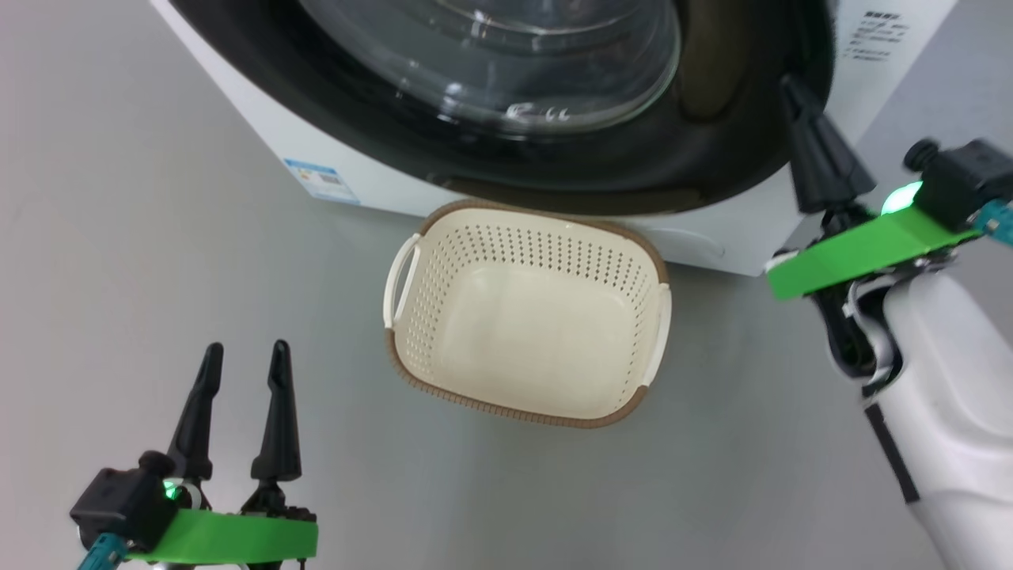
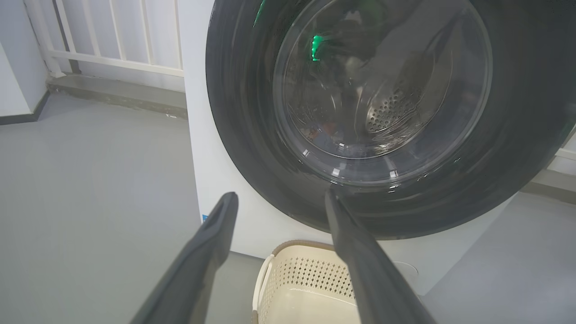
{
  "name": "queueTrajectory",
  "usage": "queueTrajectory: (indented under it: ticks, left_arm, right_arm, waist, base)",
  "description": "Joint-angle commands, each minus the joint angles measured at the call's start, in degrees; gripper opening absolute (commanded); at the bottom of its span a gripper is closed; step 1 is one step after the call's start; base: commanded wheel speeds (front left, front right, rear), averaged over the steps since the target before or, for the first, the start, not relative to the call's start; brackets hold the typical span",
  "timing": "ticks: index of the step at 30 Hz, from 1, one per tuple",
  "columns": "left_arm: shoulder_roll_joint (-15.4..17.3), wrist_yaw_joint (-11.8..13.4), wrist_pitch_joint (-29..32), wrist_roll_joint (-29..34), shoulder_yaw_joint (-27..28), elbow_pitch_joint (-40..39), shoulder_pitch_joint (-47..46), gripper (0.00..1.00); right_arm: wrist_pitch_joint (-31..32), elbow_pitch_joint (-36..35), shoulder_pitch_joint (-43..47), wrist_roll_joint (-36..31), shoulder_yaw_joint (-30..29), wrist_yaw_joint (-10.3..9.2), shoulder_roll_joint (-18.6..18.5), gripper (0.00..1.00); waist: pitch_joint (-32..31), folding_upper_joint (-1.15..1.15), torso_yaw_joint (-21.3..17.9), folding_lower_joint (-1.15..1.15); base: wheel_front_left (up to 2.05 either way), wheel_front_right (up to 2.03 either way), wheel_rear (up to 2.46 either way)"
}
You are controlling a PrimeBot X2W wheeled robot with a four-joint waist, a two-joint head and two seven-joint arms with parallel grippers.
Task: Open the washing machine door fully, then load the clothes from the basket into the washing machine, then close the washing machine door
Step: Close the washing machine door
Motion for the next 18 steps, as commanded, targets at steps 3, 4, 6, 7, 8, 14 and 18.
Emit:
queueTrajectory:
  ticks: [3,4,6,7,8,14,18]
  left_arm:
    - [0.54,0.04,-0.37,-0.31,1.38,-1.87,-2.01,1.0]
    - [0.47,0.04,-0.37,-0.36,1.31,-1.91,-2.29,1.0]
    - [0.35,0.04,-0.37,-0.44,1.28,-2.0,-2.85,1.0]
    - [0.31,0.04,-0.37,-0.47,1.27,-2.03,-3.08,1.0]
    - [0.27,0.04,-0.37,-0.49,1.28,-2.05,-3.26,1.0]
    - [0.26,0.04,-0.37,-0.53,1.48,-1.96,-3.88,1.0]
    - [0.41,0.04,-0.37,-0.34,1.79,-1.3,-3.46,1.0]
  right_arm:
    - [-0.28,-0.58,-3.16,-0.91,-1.05,-0.01,0.38,0.0]
    - [-0.28,-0.41,-3.83,-1.02,-1.4,-0.01,0.39,0.0]
    - [-0.28,-0.18,-5.01,-1.35,-2.26,-0.01,0.44,0.0]
    - [-0.28,-0.06,-5.49,-1.52,-2.69,-0.01,0.5,0.0]
    - [-0.28,0.08,-5.92,-1.63,-2.95,-0.01,0.57,0.0]
    - [-0.28,0.48,-6.85,-2.89,-3.67,-0.01,1.29,0.0]
    - [-0.28,-0.03,-4.87,-2.39,-1.98,-0.01,1.64,0.0]
  waist:
    - [2.3,0.0,1.55,0.0]
    - [2.67,0.0,1.67,0.0]
    - [3.24,0.0,1.84,0.0]
    - [3.51,0.0,1.91,0.0]
    - [3.67,0.0,1.95,0.0]
    - [4.2,0.0,1.8,0.0]
    - [3.09,0.0,1.02,0.0]
  base:
    - [0.0,0.0,0.0]
    - [0.0,0.0,0.0]
    - [0.0,0.0,0.0]
    - [0.0,0.0,0.0]
    - [0.0,0.0,0.0]
    - [0.0,0.0,0.0]
    - [0.0,0.0,0.0]
